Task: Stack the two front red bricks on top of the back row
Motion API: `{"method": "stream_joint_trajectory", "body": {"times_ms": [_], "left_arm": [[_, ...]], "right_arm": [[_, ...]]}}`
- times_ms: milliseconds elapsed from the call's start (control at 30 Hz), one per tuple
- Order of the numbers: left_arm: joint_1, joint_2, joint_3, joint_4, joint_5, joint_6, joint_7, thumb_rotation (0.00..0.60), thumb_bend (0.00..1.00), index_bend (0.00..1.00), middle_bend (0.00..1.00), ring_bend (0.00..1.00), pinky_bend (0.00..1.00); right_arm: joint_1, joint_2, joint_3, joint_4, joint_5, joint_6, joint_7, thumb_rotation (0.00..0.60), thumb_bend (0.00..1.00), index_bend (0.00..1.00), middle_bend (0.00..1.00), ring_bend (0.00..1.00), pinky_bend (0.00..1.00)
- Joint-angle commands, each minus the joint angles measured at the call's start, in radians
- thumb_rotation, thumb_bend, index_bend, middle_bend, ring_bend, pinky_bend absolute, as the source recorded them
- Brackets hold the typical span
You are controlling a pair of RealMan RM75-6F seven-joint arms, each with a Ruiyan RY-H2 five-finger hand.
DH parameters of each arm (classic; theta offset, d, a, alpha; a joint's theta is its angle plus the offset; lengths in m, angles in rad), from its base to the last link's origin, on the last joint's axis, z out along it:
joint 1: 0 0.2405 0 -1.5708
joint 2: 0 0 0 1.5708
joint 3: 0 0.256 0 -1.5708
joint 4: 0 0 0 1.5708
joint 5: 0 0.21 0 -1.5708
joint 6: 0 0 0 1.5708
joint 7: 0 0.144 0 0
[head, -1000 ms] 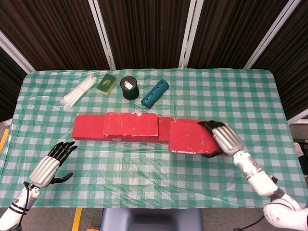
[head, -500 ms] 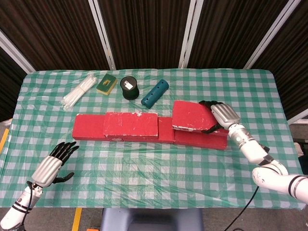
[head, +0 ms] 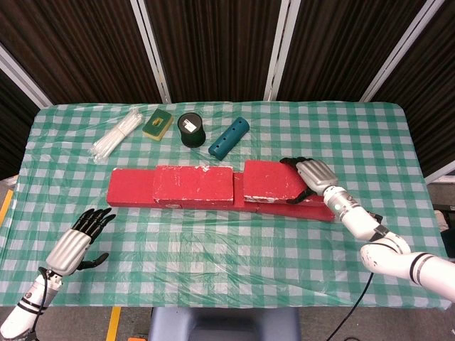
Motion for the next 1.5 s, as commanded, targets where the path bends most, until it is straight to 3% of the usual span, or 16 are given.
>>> {"method": "stream_joint_trajectory", "body": {"times_ms": [33,867,1300,1500], "left_arm": [[-0.001,-0.001,0.001,0.001,0.001,-0.002,-0.002,0.6,0.29,0.0,0.0,0.0,0.0],[0.002,0.005,0.003,-0.007,0.013,0.007,-0.007,0.6,0.29,0.0,0.0,0.0,0.0],[0.001,0.007,0.006,-0.009,0.019,0.006,-0.018,0.6,0.29,0.0,0.0,0.0,0.0],[0.001,0.009,0.006,-0.013,0.016,0.0,-0.018,0.6,0.29,0.0,0.0,0.0,0.0]], "right_arm": [[0.014,-0.015,-0.004,0.005,0.026,-0.009,-0.017,0.6,0.09,0.37,0.37,0.26,0.38],[0.067,-0.046,-0.047,-0.039,0.218,0.034,-0.178,0.6,0.09,0.32,0.37,0.26,0.38],[0.086,-0.072,-0.067,-0.031,0.278,0.048,-0.225,0.6,0.09,0.18,0.37,0.23,0.36],[0.087,-0.078,-0.067,-0.035,0.282,0.068,-0.234,0.6,0.09,0.07,0.26,0.14,0.33]]}}
